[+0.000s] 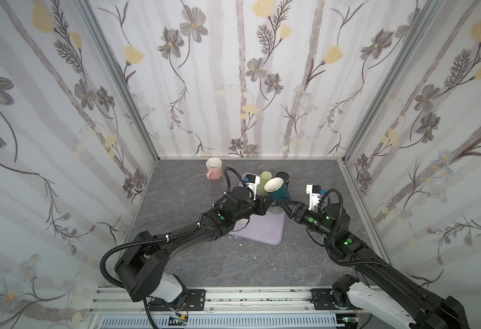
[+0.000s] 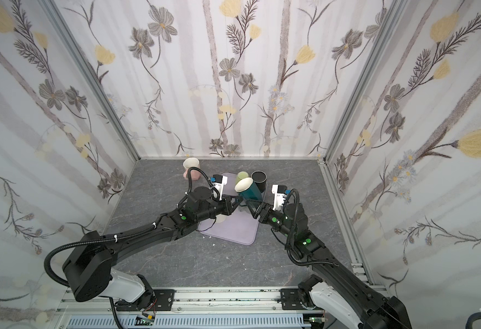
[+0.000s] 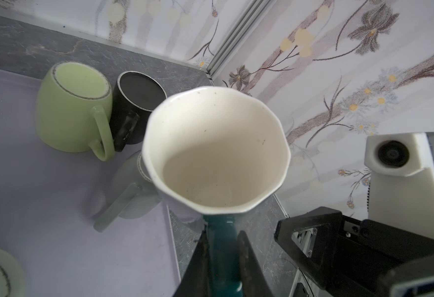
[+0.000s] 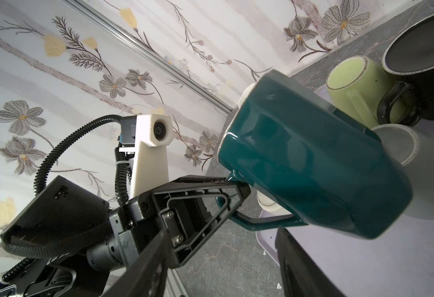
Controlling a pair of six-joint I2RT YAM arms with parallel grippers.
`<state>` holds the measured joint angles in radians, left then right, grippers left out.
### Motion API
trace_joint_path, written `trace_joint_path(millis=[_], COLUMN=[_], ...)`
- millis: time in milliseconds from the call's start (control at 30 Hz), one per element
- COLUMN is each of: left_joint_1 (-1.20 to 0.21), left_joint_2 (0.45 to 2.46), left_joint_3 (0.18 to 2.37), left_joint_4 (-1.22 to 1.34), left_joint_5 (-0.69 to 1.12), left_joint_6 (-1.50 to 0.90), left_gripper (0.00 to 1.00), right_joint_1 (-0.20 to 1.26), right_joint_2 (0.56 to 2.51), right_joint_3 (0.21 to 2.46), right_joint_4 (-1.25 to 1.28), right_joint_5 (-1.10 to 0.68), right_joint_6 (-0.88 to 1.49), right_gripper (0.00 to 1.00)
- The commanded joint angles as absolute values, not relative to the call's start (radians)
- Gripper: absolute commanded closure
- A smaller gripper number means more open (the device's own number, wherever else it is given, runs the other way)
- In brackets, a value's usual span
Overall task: Turn the mug right side up
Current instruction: Place the mug at the top-left of the table.
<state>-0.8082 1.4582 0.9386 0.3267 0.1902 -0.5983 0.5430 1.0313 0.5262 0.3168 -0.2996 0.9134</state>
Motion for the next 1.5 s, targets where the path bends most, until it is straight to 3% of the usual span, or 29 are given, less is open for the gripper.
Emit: trace_joint_path(millis=[0, 233, 400, 733, 1467], left_joint_1=[-0.807, -0.793, -0.773, -0.708, -0.609], left_joint_2=[1.421, 1.341, 1.288, 1.174, 1.135], left_joint_3=[0.966, 0.976, 0.986, 0.964, 0.975], left_joint_4=[0.317, 0.198, 0.109, -0.012, -0.154], left_joint_5=[0.112, 0.015, -0.040, -0.104, -0.178], left_joint_6=[-0.513, -0.432, -0.405, -0.373, -0.381], left_gripper=[1.00, 1.00, 1.00, 1.00, 1.00], right_joint_1=[0.545, 0.541, 0.535, 0.522, 0.502], right_joint_2=[1.002, 0.899, 0.811, 0.711, 0.662], right_joint_3=[0.512, 0.464, 0.430, 0.389, 0.372], right_joint_4=[0.314, 0.271, 0.233, 0.169, 0.107], right_joint_5=[-0.268, -0.232, -0.194, -0.163, -0.153], right_joint_6=[0.910, 0.914, 0.914, 0.917, 0.936], right_gripper=[0.31, 0.23, 0.10, 0.02, 0.00])
